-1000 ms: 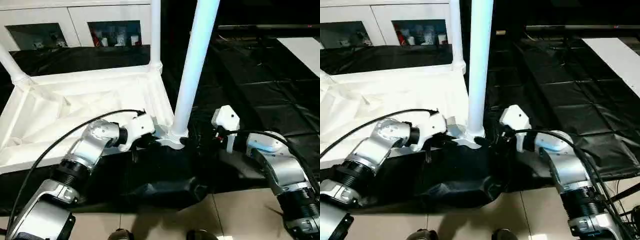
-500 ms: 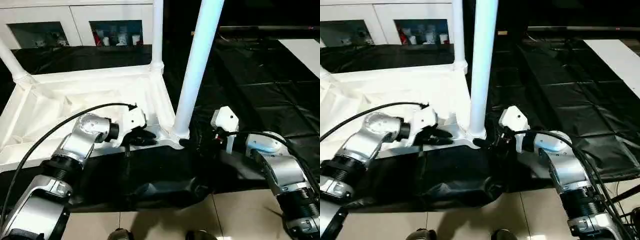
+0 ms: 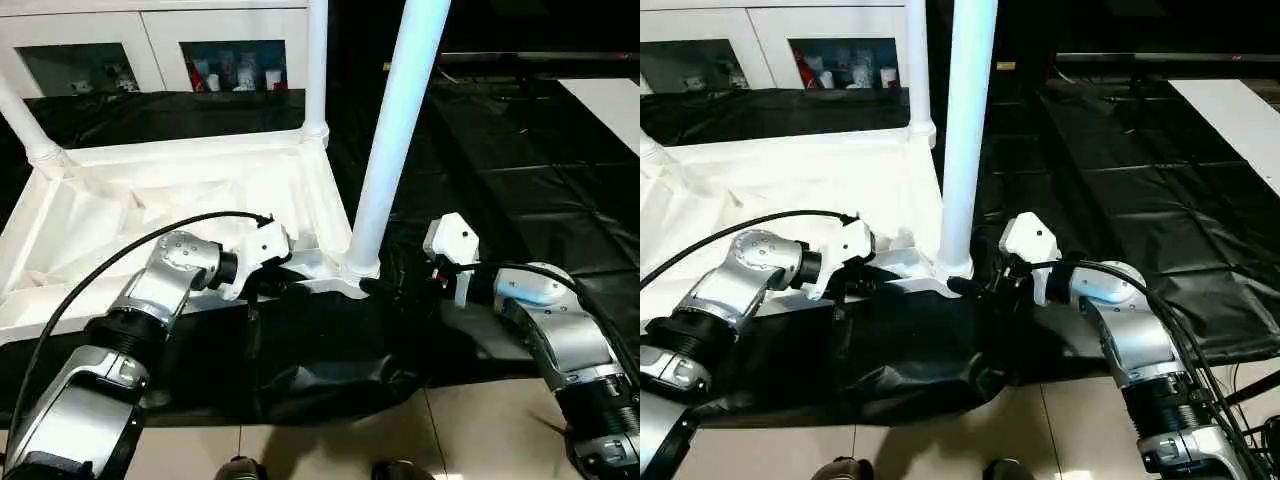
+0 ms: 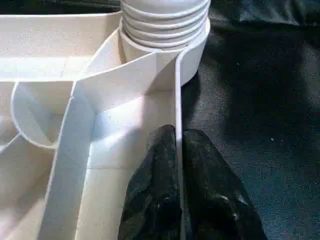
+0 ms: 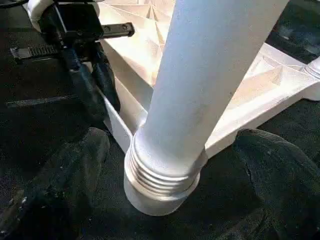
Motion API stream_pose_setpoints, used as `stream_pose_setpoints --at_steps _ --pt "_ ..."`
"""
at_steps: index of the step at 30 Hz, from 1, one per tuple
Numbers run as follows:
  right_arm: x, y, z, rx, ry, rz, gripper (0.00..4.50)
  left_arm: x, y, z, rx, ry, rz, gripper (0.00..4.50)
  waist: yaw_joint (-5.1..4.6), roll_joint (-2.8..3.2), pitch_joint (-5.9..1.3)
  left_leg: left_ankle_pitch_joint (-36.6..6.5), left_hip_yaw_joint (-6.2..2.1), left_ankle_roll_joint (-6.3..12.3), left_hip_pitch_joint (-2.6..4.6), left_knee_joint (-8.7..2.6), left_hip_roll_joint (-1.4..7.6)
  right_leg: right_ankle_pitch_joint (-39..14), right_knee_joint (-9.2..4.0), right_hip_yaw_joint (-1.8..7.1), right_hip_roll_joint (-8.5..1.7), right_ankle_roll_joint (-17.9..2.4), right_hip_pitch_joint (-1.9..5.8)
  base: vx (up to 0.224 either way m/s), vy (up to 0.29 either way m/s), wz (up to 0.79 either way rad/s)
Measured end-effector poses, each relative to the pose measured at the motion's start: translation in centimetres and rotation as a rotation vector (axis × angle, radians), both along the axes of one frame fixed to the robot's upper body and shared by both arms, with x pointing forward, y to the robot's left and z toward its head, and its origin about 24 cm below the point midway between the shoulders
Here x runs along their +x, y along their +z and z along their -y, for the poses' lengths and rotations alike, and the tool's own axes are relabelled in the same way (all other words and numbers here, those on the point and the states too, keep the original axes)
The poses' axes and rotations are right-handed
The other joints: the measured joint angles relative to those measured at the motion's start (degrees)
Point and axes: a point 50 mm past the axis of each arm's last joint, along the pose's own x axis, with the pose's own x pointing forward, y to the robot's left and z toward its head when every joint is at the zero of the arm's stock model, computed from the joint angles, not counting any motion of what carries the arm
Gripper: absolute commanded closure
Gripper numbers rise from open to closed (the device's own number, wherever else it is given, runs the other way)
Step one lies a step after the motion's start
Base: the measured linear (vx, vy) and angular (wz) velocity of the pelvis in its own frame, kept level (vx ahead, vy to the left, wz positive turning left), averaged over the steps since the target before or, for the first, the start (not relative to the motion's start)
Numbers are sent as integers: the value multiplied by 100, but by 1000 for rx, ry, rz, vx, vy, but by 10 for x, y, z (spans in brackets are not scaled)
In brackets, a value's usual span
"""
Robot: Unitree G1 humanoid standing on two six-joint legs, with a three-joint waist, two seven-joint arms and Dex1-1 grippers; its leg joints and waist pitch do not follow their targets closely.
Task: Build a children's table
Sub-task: Rotate table base, then rotate leg to tighten
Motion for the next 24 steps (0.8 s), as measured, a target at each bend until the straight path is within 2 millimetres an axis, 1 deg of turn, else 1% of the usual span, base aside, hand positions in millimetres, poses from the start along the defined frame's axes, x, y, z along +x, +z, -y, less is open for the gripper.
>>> stream_pose_setpoints --at_steps 1,3,5,9,12,15,24 --pt "0 0 0 0 0 1 0 0 -1 -1 -4 3 -3 438 0 0 0 0 0 0 0 0 0 0 0 0 0 0 0 0 0 0" --pt "0 -2 1 -1 -3 1 0 0 -1 -1 -8 1 -7 447 1 0 0 0 0 0 0 0 0 0 -1 0 0 0 1 0 0 0" --pt "1 -6 1 -5 -14 -6 0 -1 -1 -1 -11 0 -13 447 -2 0 0 0 0 0 0 0 0 0 -2 1 0 0 0 0 0 0" --pt "3 -14 -4 -9 -11 -30 0 -4 -1 -2 -16 -3 -18 447 -19 8 -3 -1 0 -1 0 -4 0 -1 -6 -1 0 0 -1 0 0 0" --pt "9 -16 -8 -20 -16 -21 0 -10 -4 3 -26 -30 -17 447 -17 24 -14 -2 2 0 0 -5 -1 -1 -9 -1 -1 0 1 0 0 0" --pt "12 -20 -14 -27 -7 -31 0 -11 -5 7 -27 -42 -19 447 -1 34 -20 -1 2 0 2 -3 -1 0 -7 0 -2 0 4 0 0 0" --pt "17 -21 -17 -43 23 -15 0 -10 -6 8 -25 -40 -18 447 -3 41 -24 -1 3 0 4 0 -3 1 -6 2 -4 -2 7 0 0 0"
